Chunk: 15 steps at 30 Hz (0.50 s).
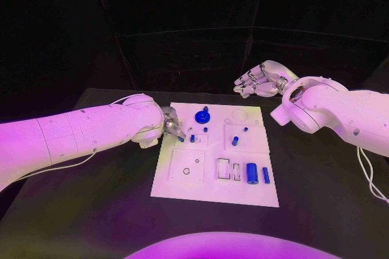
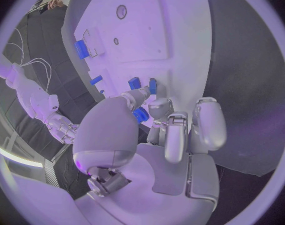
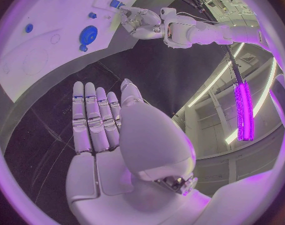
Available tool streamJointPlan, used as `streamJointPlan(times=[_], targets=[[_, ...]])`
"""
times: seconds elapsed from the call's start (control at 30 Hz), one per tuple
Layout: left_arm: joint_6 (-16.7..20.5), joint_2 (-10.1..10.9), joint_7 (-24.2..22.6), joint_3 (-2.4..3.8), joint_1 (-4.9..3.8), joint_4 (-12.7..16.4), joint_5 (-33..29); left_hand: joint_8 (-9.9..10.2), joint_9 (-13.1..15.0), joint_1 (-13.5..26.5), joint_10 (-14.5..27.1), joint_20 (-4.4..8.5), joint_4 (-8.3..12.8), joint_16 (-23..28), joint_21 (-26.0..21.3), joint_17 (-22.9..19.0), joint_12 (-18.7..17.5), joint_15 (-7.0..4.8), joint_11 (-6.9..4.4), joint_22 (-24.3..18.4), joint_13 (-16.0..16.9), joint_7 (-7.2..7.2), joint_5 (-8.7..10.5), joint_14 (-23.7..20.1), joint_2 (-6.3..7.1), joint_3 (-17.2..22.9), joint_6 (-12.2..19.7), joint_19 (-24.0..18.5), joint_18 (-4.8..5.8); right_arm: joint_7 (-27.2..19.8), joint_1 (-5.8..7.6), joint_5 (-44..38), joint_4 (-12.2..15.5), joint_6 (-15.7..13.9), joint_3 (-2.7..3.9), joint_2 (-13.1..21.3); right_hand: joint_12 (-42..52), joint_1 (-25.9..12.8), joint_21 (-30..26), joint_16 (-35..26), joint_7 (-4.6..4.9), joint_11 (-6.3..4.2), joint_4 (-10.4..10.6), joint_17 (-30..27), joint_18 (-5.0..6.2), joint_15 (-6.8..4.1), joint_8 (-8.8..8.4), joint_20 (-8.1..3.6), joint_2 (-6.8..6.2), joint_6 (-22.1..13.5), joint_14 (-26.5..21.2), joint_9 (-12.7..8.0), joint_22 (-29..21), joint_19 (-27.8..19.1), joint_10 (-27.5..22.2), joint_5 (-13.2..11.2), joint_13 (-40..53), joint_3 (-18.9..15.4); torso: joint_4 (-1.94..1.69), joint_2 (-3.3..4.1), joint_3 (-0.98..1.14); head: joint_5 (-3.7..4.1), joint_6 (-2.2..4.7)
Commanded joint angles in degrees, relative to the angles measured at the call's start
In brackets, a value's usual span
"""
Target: Assemble the parts on the task board
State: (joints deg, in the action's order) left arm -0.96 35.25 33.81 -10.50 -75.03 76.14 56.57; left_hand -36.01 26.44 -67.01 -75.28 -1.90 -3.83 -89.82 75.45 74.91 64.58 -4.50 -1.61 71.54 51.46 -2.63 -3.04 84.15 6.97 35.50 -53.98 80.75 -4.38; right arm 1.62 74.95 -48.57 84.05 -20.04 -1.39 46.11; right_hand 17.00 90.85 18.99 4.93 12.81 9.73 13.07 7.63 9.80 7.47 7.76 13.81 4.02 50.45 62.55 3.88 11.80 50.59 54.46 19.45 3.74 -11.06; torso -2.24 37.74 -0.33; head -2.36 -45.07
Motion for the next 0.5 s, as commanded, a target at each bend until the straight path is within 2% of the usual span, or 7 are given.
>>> streamJointPlan(times=[0.03,0.5], targets=[[-2.83,-0.41,1.15,-0.19,0.19,-0.47,0.31,-0.36,0.13,0.85,-0.20,0.34,0.33,-0.18,-0.11,15.09,0.28,-0.47,-0.32,0.11,0.14,0.59,-0.23,5.85,0.09,-0.22,-0.68,0.06,-0.16,-0.30,0.13,0.14,0.08,0.42,0.04,-0.04,-0.28,0.22,-0.20,-0.27,0.97,0.52,-0.22,-0.05,0.53,0.25,-0.19,-0.05,-0.04,-0.33,-0.06,-0.07,-0.05,0.31,0.02,-0.20,-0.05,0.04,-0.06,-0.01,0.01,0.02,-0.01],[-2.47,-1.38,1.18,-0.18,0.11,-1.90,0.32,-0.49,0.21,1.75,-0.42,0.51,-0.39,-0.18,0.12,15.09,0.62,-0.62,-0.48,0.48,0.53,0.78,-0.23,5.85,0.05,-1.71,-1.15,0.27,-0.07,-0.11,0.13,0.14,0.15,0.68,0.04,-0.09,-0.30,0.07,-0.37,-0.34,1.03,0.57,-0.25,-0.33,0.55,0.28,-0.27,-0.03,-0.12,-0.37,0.02,-0.06,-0.19,0.60,0.02,-0.32,-0.13,0.03,-0.08,-0.01,-0.02,0.19,-0.06]])
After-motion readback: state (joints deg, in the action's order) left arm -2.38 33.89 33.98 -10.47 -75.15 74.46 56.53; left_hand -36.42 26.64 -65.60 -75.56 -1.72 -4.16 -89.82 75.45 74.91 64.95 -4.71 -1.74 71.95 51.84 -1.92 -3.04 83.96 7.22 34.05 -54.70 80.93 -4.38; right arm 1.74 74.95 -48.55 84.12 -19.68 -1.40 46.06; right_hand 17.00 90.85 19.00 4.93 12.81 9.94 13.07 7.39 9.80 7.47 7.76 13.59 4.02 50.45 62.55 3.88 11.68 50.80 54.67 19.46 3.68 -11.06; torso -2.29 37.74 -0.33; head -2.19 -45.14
